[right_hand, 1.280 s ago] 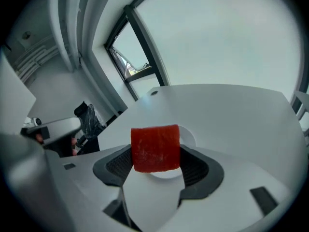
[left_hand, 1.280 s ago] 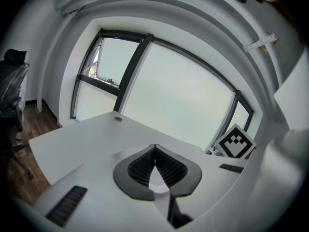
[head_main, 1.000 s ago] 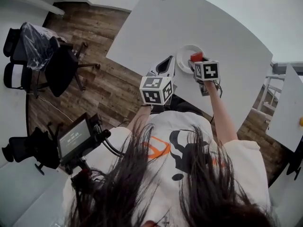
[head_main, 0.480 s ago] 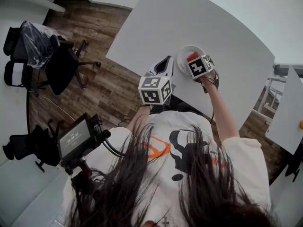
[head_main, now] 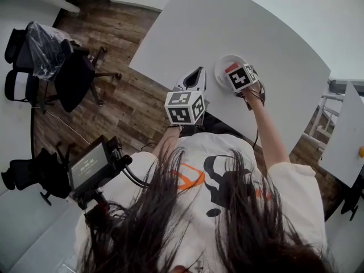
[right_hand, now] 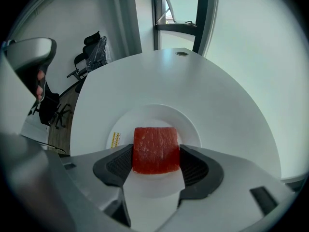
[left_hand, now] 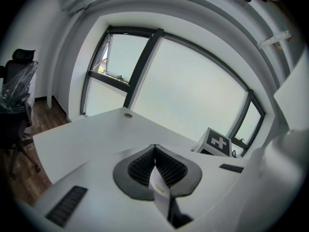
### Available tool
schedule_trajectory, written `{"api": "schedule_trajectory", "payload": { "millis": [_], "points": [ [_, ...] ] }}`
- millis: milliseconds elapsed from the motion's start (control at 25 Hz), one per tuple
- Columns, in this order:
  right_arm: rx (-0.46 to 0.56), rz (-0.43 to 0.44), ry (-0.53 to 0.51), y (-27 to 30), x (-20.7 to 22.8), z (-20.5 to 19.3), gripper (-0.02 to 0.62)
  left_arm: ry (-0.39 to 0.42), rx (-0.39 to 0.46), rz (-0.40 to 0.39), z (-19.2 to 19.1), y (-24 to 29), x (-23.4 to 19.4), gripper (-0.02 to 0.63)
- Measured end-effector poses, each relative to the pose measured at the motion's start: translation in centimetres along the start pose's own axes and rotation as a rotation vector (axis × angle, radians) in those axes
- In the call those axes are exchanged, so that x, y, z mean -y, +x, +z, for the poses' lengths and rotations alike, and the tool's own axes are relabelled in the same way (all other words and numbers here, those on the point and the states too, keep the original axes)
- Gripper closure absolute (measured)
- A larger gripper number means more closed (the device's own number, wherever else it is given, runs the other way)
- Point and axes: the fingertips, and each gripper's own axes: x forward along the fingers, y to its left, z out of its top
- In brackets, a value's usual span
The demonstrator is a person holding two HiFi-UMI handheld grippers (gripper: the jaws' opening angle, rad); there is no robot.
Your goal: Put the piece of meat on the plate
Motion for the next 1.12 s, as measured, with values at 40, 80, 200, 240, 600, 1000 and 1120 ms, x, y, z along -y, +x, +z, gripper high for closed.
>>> {"api": "schedule_trajectory", "payload": {
  "millis": [40, 80, 200, 240, 600, 1000, 1120],
  "points": [
    [0.000, 0.002, 0.001, 0.0, 0.0, 0.0, 0.293, -0.001, 0.001, 0.002, 0.0, 0.0, -0.1, 0.600],
    [0.001, 0.003, 0.002, 0.1, 0.1, 0.0, 0.293, -0.001, 0.002, 0.004, 0.0, 0.0, -0.2, 0.600],
    [0.015, 0.001, 0.009, 0.1, 0.3, 0.1, 0.293, -0.003, 0.002, 0.008, 0.0, 0.0, -0.3, 0.600],
    [0.025, -0.002, 0.015, 0.1, 0.4, 0.1, 0.293, -0.003, 0.002, 0.008, 0.0, 0.0, -0.3, 0.600],
    [0.174, 0.008, 0.242, -2.2, 2.0, 0.8, 0.291, 0.003, 0.003, 0.006, -0.1, 0.1, -0.6, 0.600],
    [0.591, 0.139, 0.685, -11.9, -2.2, 1.3, 0.293, 0.040, 0.025, -0.048, -0.1, -3.4, 0.1, 0.600],
    [0.667, 0.152, 0.744, -15.2, -5.5, 0.9, 0.293, 0.053, 0.040, -0.087, 0.3, -6.6, 1.2, 0.600]
  ]
}}
